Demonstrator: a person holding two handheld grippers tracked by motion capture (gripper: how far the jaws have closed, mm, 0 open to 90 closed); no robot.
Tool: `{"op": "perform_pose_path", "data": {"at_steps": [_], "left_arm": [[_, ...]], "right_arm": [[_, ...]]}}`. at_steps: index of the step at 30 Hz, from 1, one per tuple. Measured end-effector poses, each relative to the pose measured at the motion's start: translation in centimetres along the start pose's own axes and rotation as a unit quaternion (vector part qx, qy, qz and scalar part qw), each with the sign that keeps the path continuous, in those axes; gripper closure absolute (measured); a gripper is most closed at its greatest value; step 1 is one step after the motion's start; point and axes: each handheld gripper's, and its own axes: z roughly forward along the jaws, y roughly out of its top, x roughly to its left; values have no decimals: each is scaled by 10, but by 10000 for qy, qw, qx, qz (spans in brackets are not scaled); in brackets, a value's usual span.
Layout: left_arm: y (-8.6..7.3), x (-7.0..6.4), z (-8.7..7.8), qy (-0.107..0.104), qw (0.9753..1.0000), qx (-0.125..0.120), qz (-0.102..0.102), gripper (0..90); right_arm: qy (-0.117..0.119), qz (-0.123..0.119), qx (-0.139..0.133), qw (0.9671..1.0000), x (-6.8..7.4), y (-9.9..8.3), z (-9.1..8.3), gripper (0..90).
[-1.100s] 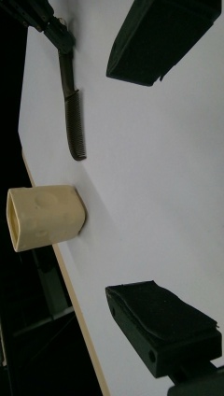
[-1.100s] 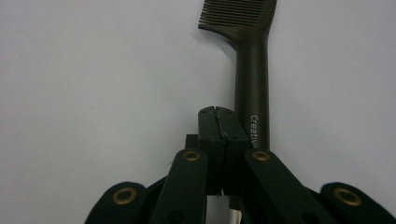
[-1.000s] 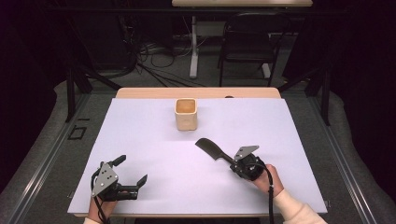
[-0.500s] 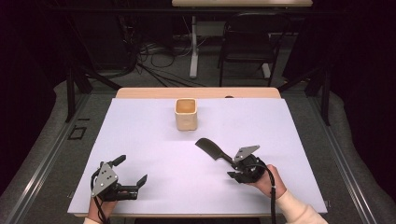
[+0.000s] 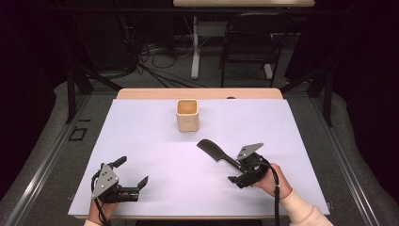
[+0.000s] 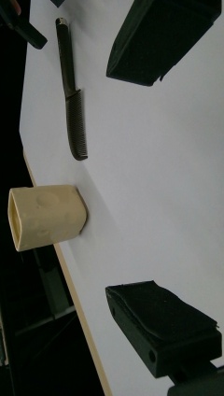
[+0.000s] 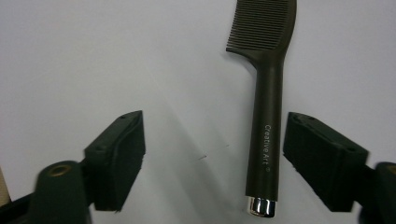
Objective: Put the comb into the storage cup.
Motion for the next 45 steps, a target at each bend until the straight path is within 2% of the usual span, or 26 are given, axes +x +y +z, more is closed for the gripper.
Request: {"op": "perform_pose_path", "data": {"at_steps": [5, 13, 17, 26, 29, 38, 43, 45], "left_arm": [[0, 0, 0, 1, 10000, -2, 2, 1], [0, 0, 0, -22, 10000, -10, -7, 1], [0, 0, 0, -17, 10000, -20, -10, 1], [0, 0, 1, -50, 10000, -29, -24, 1], [0, 0, 1, -54, 10000, -28, -28, 0], [0, 0, 1, -80, 10000, -38, -27, 0], [0, 0, 1, -101, 9999, -26, -19, 0], [0, 0, 1, -97, 9999, -25, -16, 0]], "right_arm": [[4, -60, 67, 10000, -2, 4, 1, 78], [-83, -59, 51, 9999, -7, 11, -1, 0], [-100, -62, 33, 9999, -9, 16, -1, 0], [-188, -55, 192, 9996, -18, 26, 6, 0], [-214, 0, 267, 9994, -19, 30, 9, 0], [-280, -116, 549, 9980, -22, 41, 18, 4], [-311, -168, 657, 9972, -21, 46, 22, 82], [-350, -201, 728, 9965, -21, 47, 24, 152]]}}
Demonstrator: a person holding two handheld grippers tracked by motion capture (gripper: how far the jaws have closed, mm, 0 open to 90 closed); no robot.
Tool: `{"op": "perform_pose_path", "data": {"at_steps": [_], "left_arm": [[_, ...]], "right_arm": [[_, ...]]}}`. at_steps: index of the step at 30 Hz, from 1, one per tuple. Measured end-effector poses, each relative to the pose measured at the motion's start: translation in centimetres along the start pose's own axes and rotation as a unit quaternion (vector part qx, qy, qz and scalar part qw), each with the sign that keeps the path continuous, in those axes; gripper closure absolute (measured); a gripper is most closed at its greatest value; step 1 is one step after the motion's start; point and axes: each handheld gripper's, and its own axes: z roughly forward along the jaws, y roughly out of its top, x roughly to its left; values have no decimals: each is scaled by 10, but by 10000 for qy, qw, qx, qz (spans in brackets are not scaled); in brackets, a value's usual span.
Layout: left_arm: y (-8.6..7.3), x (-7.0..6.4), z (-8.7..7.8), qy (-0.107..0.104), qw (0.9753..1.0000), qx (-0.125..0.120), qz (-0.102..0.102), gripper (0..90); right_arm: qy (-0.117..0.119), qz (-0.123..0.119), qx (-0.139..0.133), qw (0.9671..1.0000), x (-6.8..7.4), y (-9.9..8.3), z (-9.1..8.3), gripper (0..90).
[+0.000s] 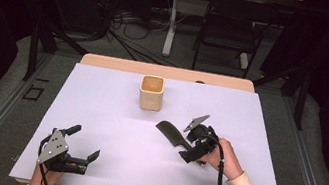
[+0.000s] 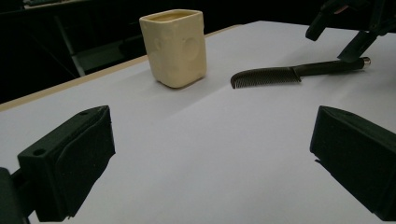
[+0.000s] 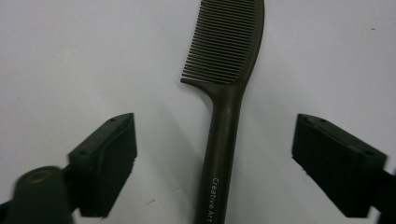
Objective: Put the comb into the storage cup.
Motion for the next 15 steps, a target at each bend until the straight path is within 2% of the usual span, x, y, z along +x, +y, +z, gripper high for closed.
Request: {"op": "perform_pose_path", "data": {"at_steps": [5, 8, 9, 15], "left_arm": [[0, 0, 0, -15, 10000, 9, 12, 0], [0, 1, 0, -14, 10000, 15, 2, 0], [0, 1, 0, -16, 10000, 19, 4, 0], [-1, 1, 1, -52, 10000, 31, -32, 0]], "right_arm": [[-102, -1, 139, 9999, 0, 6, 4, 234], [-146, -3, 273, 9995, 0, 10, 6, 313], [-144, -73, 348, 9993, 0, 13, 7, 405], [-132, -104, 600, 9981, -3, 16, 12, 513]]}}
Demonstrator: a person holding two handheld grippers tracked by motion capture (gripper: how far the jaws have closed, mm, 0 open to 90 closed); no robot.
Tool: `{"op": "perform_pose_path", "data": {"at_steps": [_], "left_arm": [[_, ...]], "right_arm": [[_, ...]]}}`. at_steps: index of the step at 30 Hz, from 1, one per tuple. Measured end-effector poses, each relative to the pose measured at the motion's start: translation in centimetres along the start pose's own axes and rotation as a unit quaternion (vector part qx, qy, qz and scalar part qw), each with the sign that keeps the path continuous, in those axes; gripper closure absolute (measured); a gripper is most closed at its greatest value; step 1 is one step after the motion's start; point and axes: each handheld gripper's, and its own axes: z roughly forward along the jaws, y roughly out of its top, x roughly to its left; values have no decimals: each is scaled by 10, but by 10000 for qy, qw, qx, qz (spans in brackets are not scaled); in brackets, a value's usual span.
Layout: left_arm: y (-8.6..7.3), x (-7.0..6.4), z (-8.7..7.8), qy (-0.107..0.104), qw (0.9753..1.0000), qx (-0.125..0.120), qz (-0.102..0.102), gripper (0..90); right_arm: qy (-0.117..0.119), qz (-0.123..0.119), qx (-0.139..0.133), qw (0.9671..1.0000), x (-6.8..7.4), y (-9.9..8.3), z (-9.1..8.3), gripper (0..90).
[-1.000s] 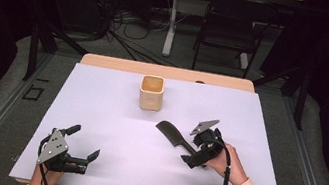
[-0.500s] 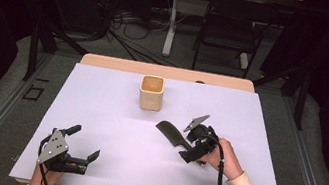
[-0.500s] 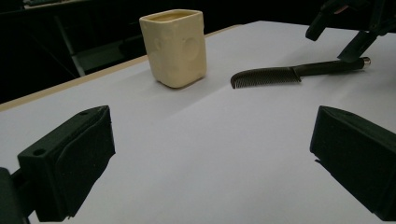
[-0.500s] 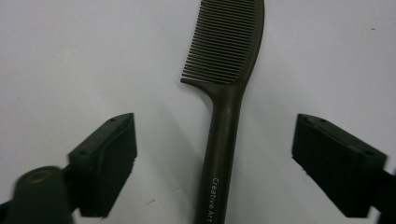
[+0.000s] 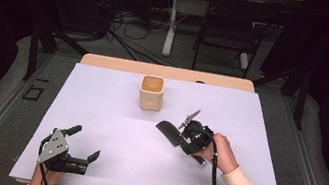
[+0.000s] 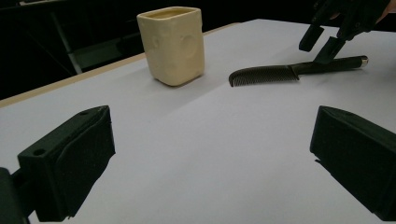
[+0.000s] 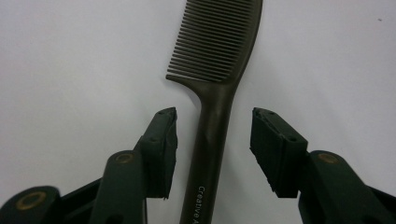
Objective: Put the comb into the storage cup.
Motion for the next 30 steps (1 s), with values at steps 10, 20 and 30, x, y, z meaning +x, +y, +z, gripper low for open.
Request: {"op": "perform_pose_path", "data": {"at_steps": [10, 20, 30], "left_arm": [[0, 0, 1, -37, 10000, 69, -3, 1], [-1, 0, 3, -59, 9999, 123, -9, 1], [-1, 0, 2, -61, 9999, 132, -4, 1]], "right_arm": [[-40, -74, 551, 9984, 2, 12, 13, 603], [-32, 14, 862, 9963, -3, 18, 25, 654], [64, 194, 822, 9964, -8, 16, 28, 714]]}}
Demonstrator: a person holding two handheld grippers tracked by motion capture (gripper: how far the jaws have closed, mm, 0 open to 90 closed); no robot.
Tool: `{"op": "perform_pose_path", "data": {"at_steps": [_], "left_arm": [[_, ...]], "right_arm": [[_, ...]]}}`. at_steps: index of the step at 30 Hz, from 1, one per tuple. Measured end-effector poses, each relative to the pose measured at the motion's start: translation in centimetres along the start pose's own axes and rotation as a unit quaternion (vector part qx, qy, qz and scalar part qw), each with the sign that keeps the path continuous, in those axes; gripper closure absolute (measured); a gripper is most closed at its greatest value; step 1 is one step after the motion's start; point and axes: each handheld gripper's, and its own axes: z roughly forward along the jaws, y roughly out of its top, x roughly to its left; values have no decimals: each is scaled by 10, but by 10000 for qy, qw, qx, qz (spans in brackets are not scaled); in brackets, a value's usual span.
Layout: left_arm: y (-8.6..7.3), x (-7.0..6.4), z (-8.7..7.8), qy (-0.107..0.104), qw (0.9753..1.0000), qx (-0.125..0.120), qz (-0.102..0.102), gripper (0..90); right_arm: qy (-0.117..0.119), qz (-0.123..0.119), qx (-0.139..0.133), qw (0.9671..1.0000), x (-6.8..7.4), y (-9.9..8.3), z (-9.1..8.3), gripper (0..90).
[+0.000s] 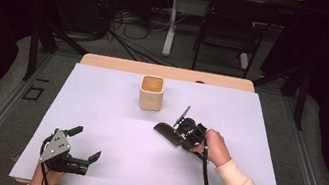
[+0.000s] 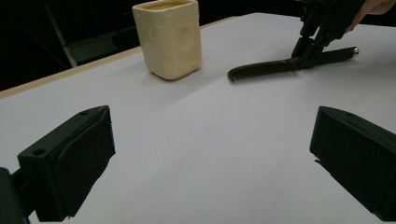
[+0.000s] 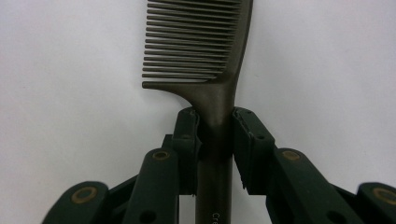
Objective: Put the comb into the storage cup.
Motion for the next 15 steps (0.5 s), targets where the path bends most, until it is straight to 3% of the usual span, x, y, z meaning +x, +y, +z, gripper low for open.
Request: {"op": "perform_pose_path", "data": {"at_steps": [15], "left_arm": [[0, 0, 0, 8, 10000, -15, -29, 1]], "right_arm": [[183, 114, -402, 9990, -6, -9, -13, 715]]}}
